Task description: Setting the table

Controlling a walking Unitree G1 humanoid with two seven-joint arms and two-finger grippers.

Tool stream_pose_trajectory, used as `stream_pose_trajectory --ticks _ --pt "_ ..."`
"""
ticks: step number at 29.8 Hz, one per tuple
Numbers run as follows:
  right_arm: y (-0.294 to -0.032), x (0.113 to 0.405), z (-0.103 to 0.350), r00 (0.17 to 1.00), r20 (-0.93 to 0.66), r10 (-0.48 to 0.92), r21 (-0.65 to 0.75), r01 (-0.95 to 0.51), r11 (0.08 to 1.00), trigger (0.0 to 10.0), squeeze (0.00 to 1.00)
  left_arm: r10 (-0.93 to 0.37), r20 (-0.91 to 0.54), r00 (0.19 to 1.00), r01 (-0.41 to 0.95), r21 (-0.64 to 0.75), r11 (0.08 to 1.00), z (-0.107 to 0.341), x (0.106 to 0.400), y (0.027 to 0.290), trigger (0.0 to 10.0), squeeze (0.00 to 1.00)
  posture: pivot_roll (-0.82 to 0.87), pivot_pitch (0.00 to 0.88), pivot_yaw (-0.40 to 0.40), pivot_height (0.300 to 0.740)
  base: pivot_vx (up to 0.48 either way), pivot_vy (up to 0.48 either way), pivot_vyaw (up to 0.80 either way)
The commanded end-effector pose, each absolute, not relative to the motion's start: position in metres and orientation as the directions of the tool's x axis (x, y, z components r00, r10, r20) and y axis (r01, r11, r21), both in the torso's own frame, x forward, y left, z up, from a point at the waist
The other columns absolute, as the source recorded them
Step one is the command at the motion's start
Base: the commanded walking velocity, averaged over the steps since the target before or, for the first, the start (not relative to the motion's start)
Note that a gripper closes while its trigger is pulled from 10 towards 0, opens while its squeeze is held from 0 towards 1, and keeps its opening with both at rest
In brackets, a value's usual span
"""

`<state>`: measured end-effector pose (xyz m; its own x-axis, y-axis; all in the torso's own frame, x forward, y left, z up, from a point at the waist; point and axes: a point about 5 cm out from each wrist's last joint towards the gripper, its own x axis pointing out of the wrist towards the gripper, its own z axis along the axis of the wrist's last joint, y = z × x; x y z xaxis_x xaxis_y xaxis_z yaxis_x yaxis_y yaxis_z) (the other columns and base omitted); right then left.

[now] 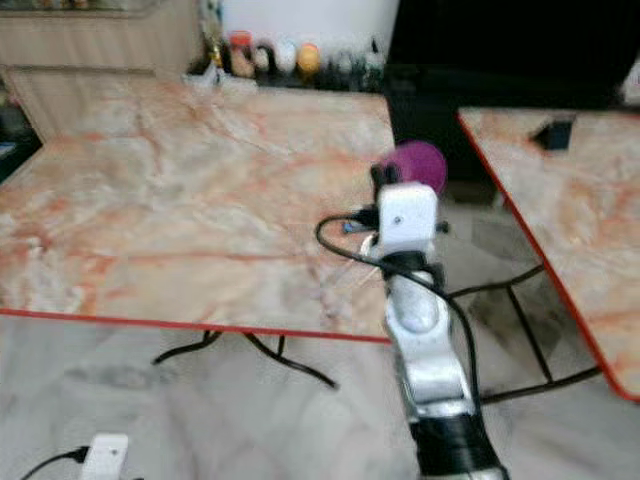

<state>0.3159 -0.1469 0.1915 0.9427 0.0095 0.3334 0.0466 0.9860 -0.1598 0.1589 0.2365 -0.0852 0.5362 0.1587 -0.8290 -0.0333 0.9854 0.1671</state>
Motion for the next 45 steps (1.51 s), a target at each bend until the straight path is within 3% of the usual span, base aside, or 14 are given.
stream_pose_trajectory --ticks 1,45 --pt "-0.137 0.316 0.198 0.934 0.356 0.041 -0.153 0.015 0.988 10.0 0.0 0.171 -0.834 0.525 -0.03 0.183 0.983 -0.086 0.155 0.242 10.0 0.0 0.06 0.0 -0.035 0.74 0.0 -0.42 0.0" --pt "-0.145 0.319 0.202 0.931 0.363 0.019 -0.168 0.046 0.985 10.0 0.0 0.149 -0.838 0.524 0.03 0.193 0.981 -0.088 0.152 0.236 10.0 0.0 0.05 0.0 -0.03 0.74 0.0 -0.416 0.0"
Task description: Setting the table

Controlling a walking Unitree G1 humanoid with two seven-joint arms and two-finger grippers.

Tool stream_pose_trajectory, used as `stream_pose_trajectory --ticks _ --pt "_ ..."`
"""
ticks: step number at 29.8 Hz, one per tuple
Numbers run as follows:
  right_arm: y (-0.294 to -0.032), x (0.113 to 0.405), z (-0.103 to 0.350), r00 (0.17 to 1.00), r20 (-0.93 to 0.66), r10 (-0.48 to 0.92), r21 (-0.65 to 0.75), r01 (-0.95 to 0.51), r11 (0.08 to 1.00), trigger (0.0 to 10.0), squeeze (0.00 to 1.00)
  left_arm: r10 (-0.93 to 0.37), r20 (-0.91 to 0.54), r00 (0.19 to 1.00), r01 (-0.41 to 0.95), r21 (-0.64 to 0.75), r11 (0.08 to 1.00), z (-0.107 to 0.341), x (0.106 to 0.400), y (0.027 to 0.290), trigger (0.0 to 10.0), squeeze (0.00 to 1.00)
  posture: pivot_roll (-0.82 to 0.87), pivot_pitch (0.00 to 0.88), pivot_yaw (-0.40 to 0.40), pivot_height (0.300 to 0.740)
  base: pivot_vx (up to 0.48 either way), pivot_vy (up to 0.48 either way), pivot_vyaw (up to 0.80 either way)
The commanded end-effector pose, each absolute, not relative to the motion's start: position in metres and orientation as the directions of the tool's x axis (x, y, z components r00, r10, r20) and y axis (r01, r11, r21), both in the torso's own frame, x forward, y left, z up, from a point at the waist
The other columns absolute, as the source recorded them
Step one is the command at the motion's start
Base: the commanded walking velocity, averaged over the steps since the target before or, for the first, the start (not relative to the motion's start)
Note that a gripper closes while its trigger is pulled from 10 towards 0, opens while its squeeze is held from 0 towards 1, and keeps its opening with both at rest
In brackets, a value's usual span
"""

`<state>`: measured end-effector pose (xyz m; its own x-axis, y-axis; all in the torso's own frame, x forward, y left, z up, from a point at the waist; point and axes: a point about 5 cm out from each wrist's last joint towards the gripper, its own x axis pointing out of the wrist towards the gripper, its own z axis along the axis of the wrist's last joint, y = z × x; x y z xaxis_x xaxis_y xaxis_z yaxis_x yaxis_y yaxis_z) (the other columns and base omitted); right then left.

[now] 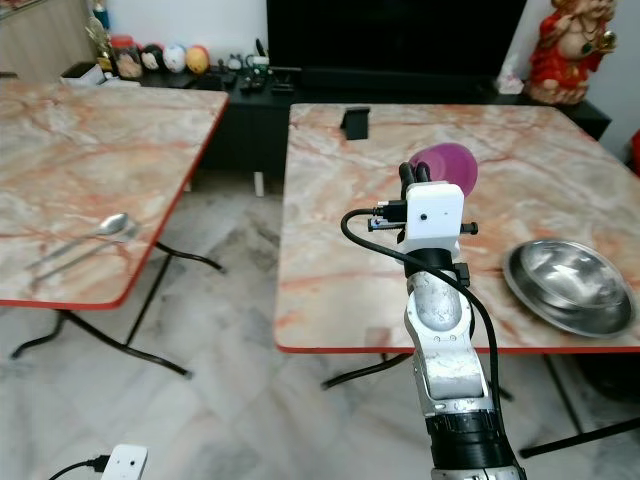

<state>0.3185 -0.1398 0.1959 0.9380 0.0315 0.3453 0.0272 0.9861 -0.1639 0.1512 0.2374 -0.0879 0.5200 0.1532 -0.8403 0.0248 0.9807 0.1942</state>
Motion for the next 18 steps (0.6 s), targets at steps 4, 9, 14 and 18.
stream_pose_trajectory --ticks 4,9,14,18 --pt "-0.1454 0.3197 0.2023 0.932 0.362 0.02 -0.169 0.045 0.985 10.0 0.0 0.153 -0.838 0.523 0.02 0.191 0.981 -0.0879 0.1523 0.2361 10.0 0.0 0.05 0.0 -0.031 0.74 0.0 -0.298 0.0" --pt "-0.145 0.319 0.1998 0.937 0.349 0.027 -0.172 0.036 0.984 10.0 0.0 0.154 -0.836 0.527 -0.017 0.171 0.985 -0.0877 0.1533 0.2354 10.0 0.0 0.05 0.0 -0.033 0.74 0.0 0.0 0.0" --pt "-0.1441 0.3188 0.1992 0.938 0.345 0.031 -0.172 0.031 0.985 10.0 0.0 0.155 -0.836 0.527 -0.015 0.173 0.985 -0.0873 0.1542 0.2355 10.0 0.0 0.05 0.0 -0.034 0.74 0.0 0.0 0.0" --pt "-0.1429 0.3194 0.1988 0.939 0.341 0.036 -0.172 0.025 0.985 10.0 0.0 0.157 -0.835 0.527 -0.022 0.171 0.985 -0.0868 0.1553 0.236 10.0 0.0 0.05 0.0 -0.034 0.74 0.0 0.0 0.0"
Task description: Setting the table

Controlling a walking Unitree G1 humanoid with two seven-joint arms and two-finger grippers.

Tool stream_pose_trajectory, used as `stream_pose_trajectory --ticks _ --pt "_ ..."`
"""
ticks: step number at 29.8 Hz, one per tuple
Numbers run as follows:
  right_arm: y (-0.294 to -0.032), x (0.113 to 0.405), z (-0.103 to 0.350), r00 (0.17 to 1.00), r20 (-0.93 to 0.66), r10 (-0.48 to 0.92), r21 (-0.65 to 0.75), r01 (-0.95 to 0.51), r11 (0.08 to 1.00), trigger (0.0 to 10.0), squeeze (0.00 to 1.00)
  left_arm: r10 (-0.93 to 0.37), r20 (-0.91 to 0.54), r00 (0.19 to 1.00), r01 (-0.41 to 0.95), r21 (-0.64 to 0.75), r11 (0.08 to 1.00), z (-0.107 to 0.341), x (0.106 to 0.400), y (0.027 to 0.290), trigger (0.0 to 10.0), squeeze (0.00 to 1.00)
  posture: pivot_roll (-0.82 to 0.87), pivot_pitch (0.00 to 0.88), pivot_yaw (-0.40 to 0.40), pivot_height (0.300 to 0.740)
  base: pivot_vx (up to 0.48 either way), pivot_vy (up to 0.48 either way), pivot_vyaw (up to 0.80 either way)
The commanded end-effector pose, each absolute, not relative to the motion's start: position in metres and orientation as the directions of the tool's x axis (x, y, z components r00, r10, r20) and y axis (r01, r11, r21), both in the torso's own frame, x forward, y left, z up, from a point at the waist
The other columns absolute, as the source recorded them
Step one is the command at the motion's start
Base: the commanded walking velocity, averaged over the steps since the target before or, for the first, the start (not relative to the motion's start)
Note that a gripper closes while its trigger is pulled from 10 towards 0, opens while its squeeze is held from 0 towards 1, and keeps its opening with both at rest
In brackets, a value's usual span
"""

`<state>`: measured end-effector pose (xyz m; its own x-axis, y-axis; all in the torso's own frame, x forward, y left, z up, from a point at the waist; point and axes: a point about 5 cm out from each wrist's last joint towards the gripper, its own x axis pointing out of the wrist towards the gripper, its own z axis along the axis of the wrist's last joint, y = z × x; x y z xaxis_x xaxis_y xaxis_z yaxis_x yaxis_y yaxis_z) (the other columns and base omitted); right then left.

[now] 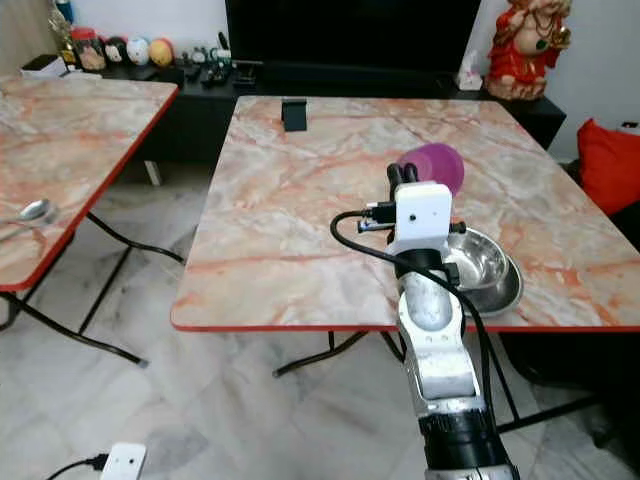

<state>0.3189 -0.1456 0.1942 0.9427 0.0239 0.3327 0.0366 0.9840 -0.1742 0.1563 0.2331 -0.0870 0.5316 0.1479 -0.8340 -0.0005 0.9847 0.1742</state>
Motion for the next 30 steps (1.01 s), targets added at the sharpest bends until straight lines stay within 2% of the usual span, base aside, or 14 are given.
stream_pose_trajectory --ticks 1,5,14,30 --pt "-0.1425 0.3196 0.1988 0.939 0.341 0.037 -0.172 0.024 0.985 10.0 0.0 0.158 -0.834 0.529 -0.027 0.17 0.985 -0.0864 0.1562 0.2365 10.0 0.0 0.05 0.0 -0.033 0.74 0.0 0.0 0.0" --pt "-0.1415 0.3205 0.1992 0.94 0.34 0.042 -0.179 0.02 0.984 10.0 0.0 0.166 -0.831 0.531 -0.045 0.167 0.985 -0.0846 0.1591 0.2395 10.0 0.0 0.05 0.0 -0.031 0.74 0.0 0.0 0.0" --pt "-0.1363 0.3199 0.197 0.942 0.329 0.07 -0.188 -0.007 0.982 10.0 0.0 0.171 -0.831 0.529 -0.039 0.177 0.983 -0.0825 0.1606 0.2449 10.0 0.0 0.05 0.0 -0.03 0.74 0.0 0.439 0.0" --pt "-0.1389 0.3214 0.1931 0.952 0.304 0.048 -0.19 0.011 0.982 10.0 0.0 0.151 -0.834 0.531 -0.015 0.169 0.986 -0.0839 0.1621 0.2377 10.0 0.0 0.05 0.0 -0.029 0.74 0.0 0.0 0.0"
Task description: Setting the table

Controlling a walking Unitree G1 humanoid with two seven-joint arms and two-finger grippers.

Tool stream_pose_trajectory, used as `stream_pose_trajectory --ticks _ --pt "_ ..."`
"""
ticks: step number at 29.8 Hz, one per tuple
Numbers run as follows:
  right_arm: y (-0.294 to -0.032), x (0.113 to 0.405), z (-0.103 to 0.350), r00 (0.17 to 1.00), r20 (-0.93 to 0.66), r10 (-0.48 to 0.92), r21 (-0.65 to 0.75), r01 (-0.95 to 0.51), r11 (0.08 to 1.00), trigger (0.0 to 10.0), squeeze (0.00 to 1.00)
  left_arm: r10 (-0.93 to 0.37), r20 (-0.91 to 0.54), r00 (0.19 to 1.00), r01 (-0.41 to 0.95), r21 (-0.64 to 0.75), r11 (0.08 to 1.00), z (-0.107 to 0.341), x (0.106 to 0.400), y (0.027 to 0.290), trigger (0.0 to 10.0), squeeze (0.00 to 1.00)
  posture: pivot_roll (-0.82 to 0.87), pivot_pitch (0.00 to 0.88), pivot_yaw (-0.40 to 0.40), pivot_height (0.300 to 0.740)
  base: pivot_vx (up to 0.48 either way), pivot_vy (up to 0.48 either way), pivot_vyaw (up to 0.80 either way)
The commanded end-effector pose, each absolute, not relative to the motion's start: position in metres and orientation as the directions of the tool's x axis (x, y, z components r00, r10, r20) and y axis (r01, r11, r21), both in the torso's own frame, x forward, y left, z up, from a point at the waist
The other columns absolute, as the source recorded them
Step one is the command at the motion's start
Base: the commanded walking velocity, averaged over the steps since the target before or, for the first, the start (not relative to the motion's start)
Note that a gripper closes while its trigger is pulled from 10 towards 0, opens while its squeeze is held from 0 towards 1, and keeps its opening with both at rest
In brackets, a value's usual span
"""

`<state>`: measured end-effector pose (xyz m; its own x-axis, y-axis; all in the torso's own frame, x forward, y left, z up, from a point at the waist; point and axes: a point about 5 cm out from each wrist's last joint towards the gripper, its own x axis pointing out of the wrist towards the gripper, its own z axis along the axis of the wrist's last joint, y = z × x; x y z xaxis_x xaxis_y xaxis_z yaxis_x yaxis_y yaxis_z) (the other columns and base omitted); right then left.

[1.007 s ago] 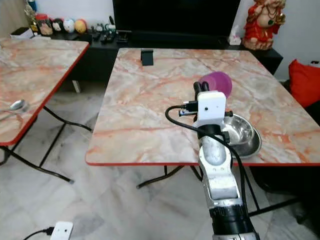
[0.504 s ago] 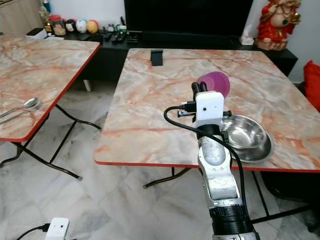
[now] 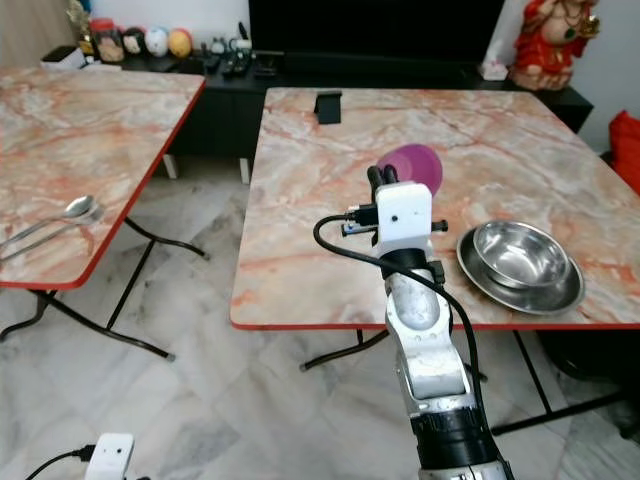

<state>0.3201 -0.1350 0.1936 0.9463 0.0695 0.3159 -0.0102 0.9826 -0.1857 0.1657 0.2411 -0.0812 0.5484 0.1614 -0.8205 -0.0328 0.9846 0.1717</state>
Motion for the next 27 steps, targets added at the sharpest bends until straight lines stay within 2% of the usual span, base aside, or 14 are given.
stream_pose_trajectory --ticks 1,6,9,15,27 --pt "-0.1395 0.3215 0.1925 0.953 0.301 0.043 -0.188 0.015 0.982 10.0 0.0 0.149 -0.834 0.531 -0.013 0.168 0.986 -0.0841 0.1618 0.237 10.0 0.0 0.05 0.0 -0.029 0.74 0.0 0.0 0.0" --pt "-0.1427 0.3222 0.1911 0.956 0.293 0.021 -0.18 0.034 0.983 10.0 0.0 0.142 -0.837 0.528 -0.005 0.164 0.986 -0.0856 0.1599 0.2341 10.0 0.0 0.05 0.0 -0.029 0.74 0.0 0.0 0.0" --pt "-0.1494 0.3239 0.1916 0.956 0.291 -0.041 -0.102 0.074 0.992 10.0 0.0 0.139 -0.84 0.525 -0.002 0.162 0.987 -0.0867 0.1573 0.2337 10.0 0.0 0.06 0.0 -0.028 0.74 0.0 0.0 0.0" --pt "-0.1483 0.3239 0.1931 0.955 0.296 -0.036 -0.111 0.071 0.991 10.0 0.0 0.142 -0.842 0.52 -0.003 0.164 0.986 -0.0873 0.1547 0.2356 10.0 0.0 0.06 0.0 -0.026 0.74 0.0 0.0 0.0" --pt "-0.1454 0.3253 0.1937 0.953 0.301 -0.033 -0.101 0.067 0.993 10.0 0.0 0.143 -0.839 0.525 -0.004 0.166 0.986 -0.0868 0.1543 0.2374 10.0 0.0 0.05 0.0 -0.022 0.74 0.274 0.0 0.0"
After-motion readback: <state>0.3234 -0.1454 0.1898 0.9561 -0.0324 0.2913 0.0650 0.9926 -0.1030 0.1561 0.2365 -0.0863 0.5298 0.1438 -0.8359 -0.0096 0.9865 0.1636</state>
